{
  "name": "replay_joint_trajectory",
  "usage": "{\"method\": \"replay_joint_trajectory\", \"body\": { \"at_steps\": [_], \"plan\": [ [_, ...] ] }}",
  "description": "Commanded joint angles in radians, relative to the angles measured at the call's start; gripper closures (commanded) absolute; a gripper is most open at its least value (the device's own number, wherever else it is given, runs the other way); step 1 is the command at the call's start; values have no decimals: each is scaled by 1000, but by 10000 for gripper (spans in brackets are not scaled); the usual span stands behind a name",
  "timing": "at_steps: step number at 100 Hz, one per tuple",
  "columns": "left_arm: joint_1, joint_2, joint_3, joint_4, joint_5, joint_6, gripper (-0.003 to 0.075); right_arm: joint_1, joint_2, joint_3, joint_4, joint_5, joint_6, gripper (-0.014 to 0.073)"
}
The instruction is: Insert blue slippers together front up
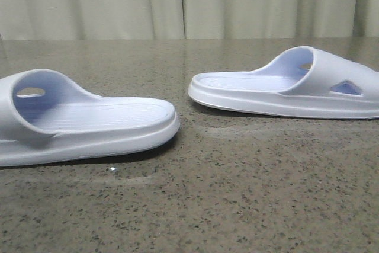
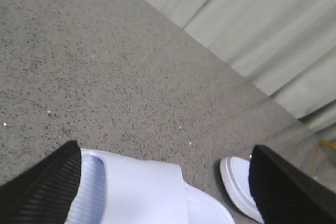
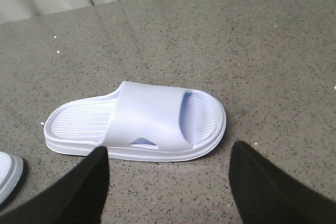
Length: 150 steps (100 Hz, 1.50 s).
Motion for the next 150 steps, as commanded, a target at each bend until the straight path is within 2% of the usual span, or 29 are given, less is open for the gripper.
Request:
{"method": "replay_joint_trajectory", "body": {
  "at_steps": [1, 48, 76, 150],
  "plan": [
    [-7, 19, -15, -33, -104, -34, 140, -6, 17, -36, 8, -82, -4, 169],
    [-7, 185, 40, -38, -177, -78, 140, -6, 17, -36, 8, -78, -4, 169],
    [-7, 290, 40, -106, -183, -84, 140, -6, 17, -36, 8, -72, -4, 169],
    [-7, 404, 40, -218, -79, -84, 140, -6, 17, -36, 8, -72, -4, 169]
  ]
}}
